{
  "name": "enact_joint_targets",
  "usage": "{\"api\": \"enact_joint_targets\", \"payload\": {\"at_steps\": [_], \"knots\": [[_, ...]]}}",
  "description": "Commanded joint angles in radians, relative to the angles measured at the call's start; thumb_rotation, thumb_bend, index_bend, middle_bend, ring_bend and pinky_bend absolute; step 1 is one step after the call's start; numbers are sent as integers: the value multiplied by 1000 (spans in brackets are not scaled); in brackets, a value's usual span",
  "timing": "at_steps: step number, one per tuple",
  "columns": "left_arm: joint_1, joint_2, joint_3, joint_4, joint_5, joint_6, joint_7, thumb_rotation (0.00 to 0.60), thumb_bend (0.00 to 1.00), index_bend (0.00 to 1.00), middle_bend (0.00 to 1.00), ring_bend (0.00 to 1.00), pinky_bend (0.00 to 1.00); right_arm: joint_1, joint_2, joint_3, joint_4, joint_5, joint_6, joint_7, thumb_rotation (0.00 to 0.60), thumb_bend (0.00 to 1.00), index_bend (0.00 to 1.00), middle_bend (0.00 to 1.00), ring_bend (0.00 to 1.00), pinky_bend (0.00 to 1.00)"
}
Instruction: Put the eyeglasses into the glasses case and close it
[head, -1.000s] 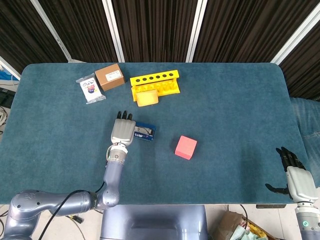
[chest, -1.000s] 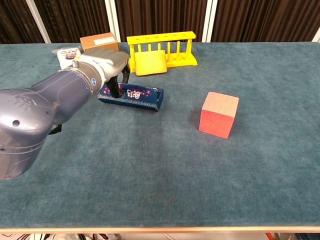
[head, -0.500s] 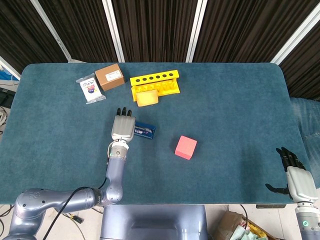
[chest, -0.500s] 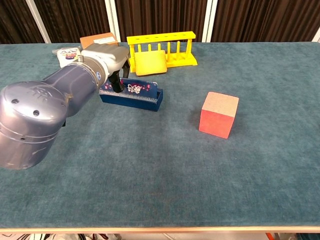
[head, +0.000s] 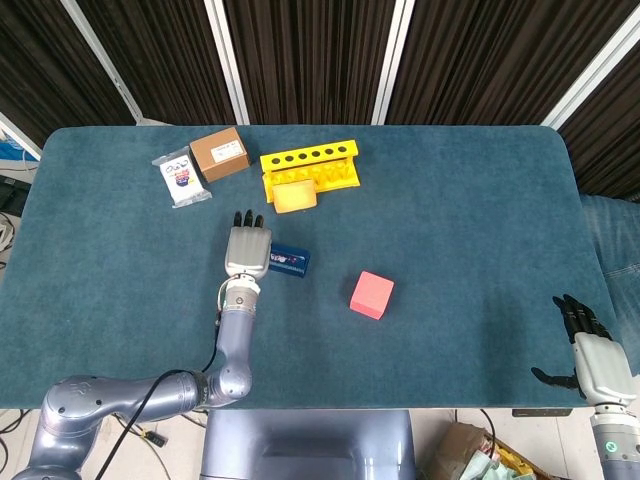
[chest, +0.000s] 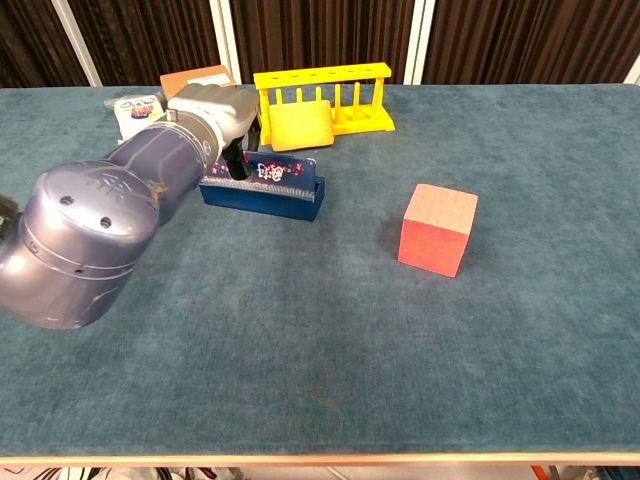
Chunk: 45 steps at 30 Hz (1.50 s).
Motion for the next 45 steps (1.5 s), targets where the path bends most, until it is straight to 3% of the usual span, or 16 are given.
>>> {"api": "enact_joint_targets", "payload": {"at_steps": [1,24,27,31,33,40,45], "knots": [[-5,-5,-3,13,-1,0,-2,600,435,588,203,62,104,0,0,0,-1,1,0,-1,600,0,0,0,0,176],[-39,-63,-13,158,15,-24,-25,600,435,552,203,62,104,2,4,1,-9,19,-10,-7,600,0,0,0,0,176],[-42,-69,-14,170,17,-27,-22,600,435,451,201,62,104,3,5,2,-10,20,-11,-6,600,0,0,0,0,176],[-42,-75,-16,181,2,-31,-1,600,435,89,172,62,102,3,7,1,-12,24,-14,-6,600,0,0,0,0,176],[-43,-79,-22,186,-8,-27,8,600,434,11,150,56,96,3,8,1,-13,24,-15,-6,600,0,0,0,0,176],[-40,-69,-23,170,26,-16,-9,600,427,0,41,0,48,4,10,0,-15,26,-18,-6,600,0,0,0,0,176],[-19,-24,-16,88,55,13,-13,600,366,0,30,0,41,5,10,1,-15,27,-18,-4,600,0,0,0,0,176]]}}
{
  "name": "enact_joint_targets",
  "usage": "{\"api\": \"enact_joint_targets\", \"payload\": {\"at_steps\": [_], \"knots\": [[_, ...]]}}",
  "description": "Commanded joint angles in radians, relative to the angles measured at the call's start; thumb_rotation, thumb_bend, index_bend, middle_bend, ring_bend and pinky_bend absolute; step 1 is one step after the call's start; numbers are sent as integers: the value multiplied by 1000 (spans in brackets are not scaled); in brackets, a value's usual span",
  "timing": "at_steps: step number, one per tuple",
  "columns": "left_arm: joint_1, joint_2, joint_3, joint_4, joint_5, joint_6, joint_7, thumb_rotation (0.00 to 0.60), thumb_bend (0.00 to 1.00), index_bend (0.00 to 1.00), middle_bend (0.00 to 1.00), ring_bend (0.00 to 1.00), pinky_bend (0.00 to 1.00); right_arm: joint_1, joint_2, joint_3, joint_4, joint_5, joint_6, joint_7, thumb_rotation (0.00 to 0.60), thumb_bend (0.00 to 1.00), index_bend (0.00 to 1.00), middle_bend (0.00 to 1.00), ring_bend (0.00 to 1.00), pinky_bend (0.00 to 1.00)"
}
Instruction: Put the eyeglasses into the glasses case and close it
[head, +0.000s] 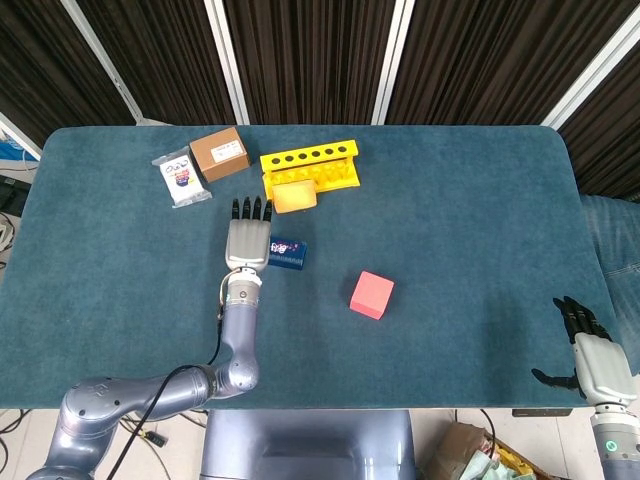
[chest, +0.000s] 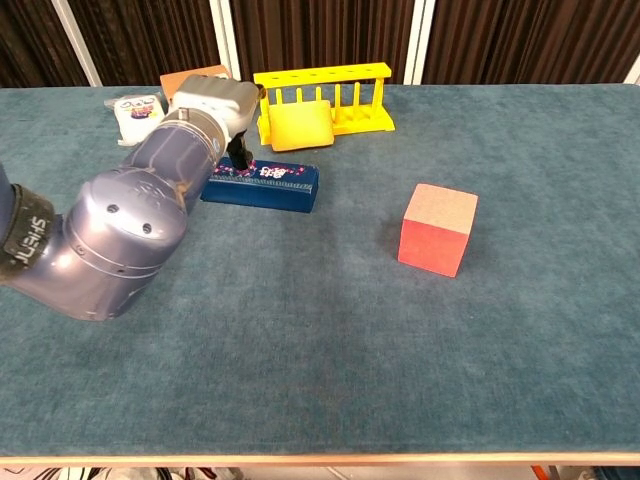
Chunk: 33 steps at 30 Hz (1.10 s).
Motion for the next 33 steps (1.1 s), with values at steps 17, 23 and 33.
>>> {"api": "enact_joint_targets", "payload": {"at_steps": [17,23,33], "knots": [[343,552,170,-896,96,223,-50,600,323,0,0,0,0,-9,-21,3,23,-56,51,17,600,0,0,0,0,176],[469,749,299,-1105,228,226,-170,600,316,0,0,0,0,-13,-31,3,39,-94,77,30,600,0,0,0,0,176],[609,871,441,-1162,493,282,-319,600,314,0,0,0,0,-18,-50,0,79,-164,118,74,600,0,0,0,0,176]]}}
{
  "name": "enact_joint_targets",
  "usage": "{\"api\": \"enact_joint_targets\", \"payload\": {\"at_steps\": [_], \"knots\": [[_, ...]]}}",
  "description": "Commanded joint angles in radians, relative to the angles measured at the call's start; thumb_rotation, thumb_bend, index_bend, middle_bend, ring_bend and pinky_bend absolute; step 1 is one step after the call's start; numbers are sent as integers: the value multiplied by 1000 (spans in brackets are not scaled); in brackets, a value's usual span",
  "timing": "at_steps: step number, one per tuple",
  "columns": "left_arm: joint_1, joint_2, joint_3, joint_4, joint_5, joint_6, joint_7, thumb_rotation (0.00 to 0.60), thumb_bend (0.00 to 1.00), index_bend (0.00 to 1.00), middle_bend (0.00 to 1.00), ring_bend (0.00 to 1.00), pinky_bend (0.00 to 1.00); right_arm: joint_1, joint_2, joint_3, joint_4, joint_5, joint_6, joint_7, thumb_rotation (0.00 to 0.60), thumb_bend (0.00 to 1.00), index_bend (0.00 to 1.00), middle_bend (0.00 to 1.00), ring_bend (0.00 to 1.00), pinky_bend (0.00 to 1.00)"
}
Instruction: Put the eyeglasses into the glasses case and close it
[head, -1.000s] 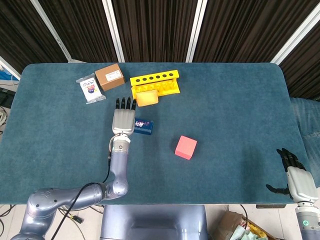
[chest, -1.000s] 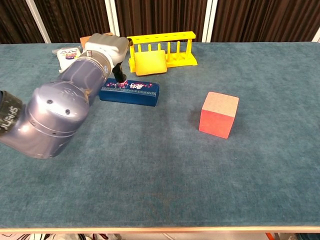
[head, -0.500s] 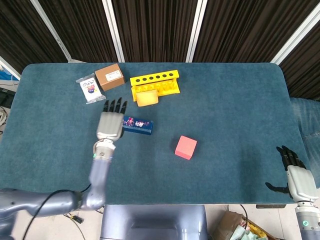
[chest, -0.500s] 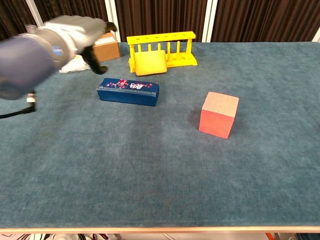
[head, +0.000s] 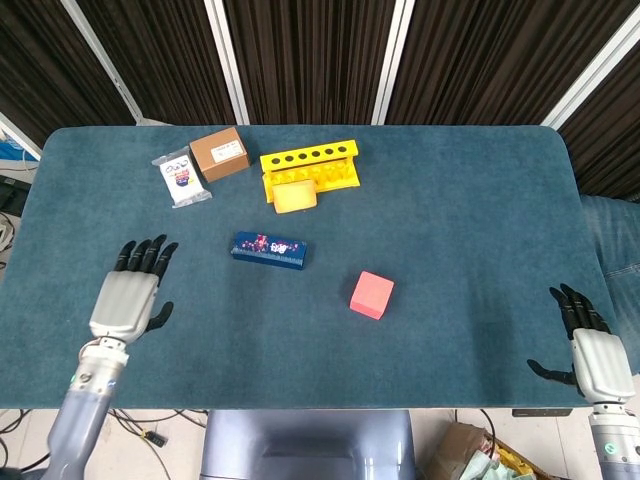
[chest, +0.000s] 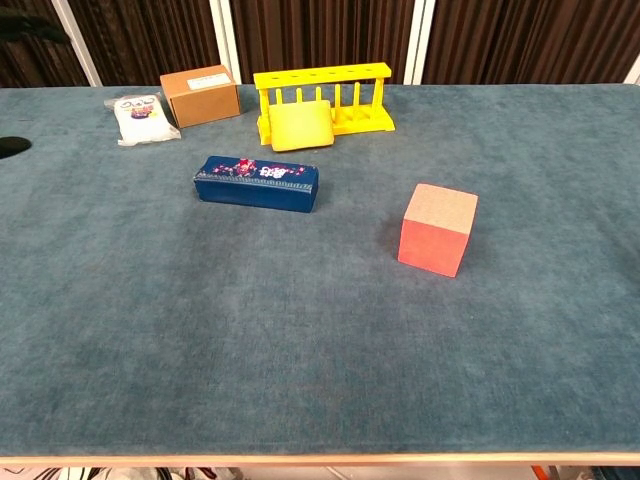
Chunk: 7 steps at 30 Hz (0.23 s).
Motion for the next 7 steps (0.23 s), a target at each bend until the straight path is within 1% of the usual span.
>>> {"api": "enact_joint_targets", "payload": {"at_steps": [1,3,7], "knots": [[77,58,75,-16,106,31,-90,600,314,0,0,0,0,-1,-6,-1,10,-16,10,10,600,0,0,0,0,176],[88,70,89,0,136,19,-114,600,314,0,0,0,0,-3,-9,-1,16,-26,18,20,600,0,0,0,0,176],[96,73,92,12,147,2,-136,600,314,0,0,0,0,-5,-13,1,24,-37,30,29,600,0,0,0,0,176]]}}
